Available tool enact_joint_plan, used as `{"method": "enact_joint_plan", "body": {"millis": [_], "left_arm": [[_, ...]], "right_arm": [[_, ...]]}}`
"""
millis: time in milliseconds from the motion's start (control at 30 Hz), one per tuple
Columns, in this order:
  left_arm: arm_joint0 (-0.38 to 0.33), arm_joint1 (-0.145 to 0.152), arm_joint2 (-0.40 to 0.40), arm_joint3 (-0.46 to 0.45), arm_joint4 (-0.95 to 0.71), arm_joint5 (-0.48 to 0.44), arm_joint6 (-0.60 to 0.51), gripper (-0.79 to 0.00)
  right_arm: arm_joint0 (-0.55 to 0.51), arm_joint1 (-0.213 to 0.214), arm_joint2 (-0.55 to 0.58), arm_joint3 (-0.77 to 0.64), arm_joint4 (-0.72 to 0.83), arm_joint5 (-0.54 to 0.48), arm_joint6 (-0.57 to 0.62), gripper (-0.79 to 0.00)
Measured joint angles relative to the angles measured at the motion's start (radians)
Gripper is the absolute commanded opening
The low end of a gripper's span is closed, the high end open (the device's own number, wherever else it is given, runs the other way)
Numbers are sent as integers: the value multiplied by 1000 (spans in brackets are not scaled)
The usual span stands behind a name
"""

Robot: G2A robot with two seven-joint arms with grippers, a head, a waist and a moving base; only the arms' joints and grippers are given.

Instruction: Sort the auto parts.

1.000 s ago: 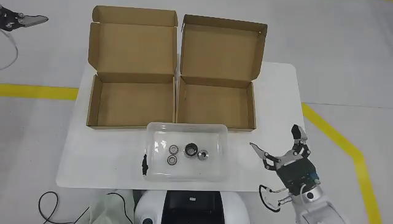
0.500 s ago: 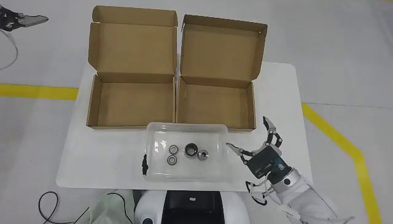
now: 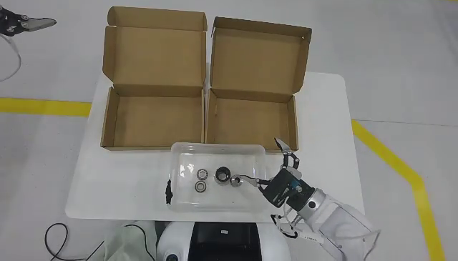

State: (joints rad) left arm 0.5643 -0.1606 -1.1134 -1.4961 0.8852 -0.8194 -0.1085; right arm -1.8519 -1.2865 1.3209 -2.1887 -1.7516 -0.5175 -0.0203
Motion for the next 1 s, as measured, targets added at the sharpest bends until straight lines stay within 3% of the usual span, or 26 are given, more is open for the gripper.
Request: {"method": "enact_joint_plan", "body": {"millis": [1000], "left_arm": [[0,0,0,0,0,0,0,0]], "right_arm": [[34,4,-20,33,21,-21,-9,0]]}}
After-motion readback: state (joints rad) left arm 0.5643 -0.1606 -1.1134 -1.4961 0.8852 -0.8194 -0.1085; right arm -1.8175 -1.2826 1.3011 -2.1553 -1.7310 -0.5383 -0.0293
